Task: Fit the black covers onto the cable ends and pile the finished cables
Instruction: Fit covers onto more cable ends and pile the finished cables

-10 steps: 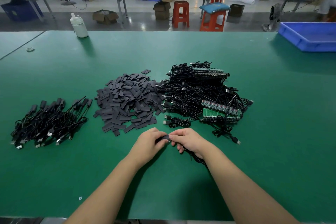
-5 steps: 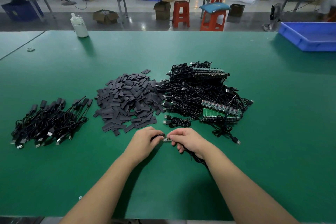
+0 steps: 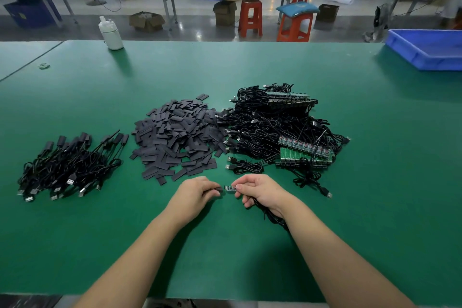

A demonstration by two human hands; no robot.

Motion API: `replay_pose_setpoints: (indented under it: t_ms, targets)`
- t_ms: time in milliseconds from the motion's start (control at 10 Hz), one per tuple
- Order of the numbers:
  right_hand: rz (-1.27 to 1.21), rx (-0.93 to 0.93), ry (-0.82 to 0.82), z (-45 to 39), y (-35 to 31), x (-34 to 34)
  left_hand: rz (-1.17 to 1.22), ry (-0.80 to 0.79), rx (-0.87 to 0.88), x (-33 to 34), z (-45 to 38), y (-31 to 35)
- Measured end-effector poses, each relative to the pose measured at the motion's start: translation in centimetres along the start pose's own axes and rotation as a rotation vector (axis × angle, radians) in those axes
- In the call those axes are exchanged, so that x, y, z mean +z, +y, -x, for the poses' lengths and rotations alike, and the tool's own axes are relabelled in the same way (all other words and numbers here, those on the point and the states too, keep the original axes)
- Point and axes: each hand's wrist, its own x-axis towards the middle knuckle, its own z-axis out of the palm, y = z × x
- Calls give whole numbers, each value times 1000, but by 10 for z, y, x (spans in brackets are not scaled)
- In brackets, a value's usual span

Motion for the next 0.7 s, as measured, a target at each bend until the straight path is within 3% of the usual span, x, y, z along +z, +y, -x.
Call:
replay_pose_setpoints:
  t_ms: [300,700]
  targets:
    - [21,-7,5,0,0,1,35,-10,-30,1,-1,3]
    - [51,-24,44,-3,8,5,-76,-122,54,0,-5,11]
